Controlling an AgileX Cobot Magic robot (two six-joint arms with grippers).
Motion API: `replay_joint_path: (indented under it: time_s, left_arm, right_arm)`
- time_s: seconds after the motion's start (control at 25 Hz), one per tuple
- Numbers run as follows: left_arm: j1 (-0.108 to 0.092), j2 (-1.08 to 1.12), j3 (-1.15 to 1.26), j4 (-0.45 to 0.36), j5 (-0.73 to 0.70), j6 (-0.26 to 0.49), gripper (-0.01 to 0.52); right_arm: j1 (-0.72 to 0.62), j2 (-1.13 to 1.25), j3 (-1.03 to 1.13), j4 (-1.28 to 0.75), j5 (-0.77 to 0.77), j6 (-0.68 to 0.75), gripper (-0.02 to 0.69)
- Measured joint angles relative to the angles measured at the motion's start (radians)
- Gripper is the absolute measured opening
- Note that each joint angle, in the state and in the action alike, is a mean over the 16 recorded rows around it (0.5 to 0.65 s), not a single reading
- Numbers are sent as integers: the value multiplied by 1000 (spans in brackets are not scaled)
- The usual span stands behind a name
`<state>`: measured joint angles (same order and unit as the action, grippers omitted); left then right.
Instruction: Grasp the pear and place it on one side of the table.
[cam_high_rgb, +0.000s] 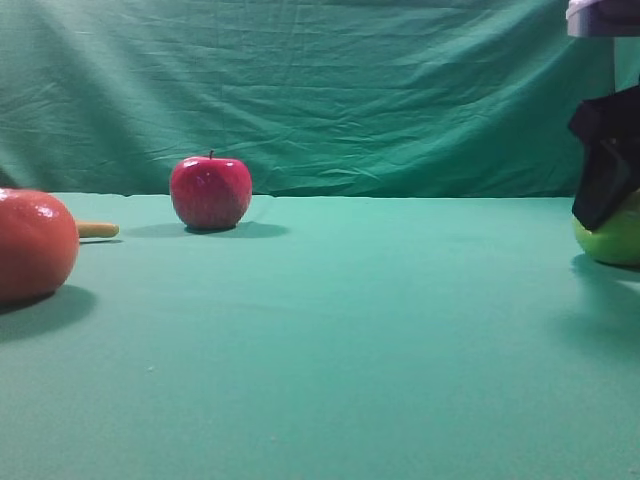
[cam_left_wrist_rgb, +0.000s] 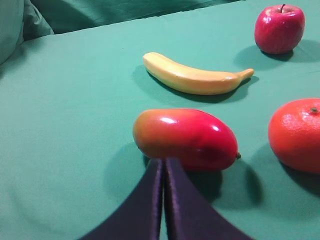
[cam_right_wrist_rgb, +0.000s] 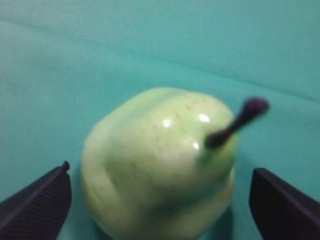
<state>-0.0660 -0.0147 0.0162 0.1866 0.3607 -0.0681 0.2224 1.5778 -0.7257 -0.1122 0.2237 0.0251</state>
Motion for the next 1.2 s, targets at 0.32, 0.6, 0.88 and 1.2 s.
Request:
replay_joint_path:
  time_s: [0.32,0.6,0.88,1.2]
  left_arm:
    - [0,0,0,0,0,0,0]
    - [0,0,0,0,0,0,0]
    - [0,0,0,0,0,0,0]
    - [0,0,0,0,0,0,0]
  right_arm:
    - [0,-187,1,6,147,0,579]
    - [0,-456,4,22,305,2,323]
    - [0,-748,6,42,443,5,64]
    - [0,-1051,7,80,548,5,0]
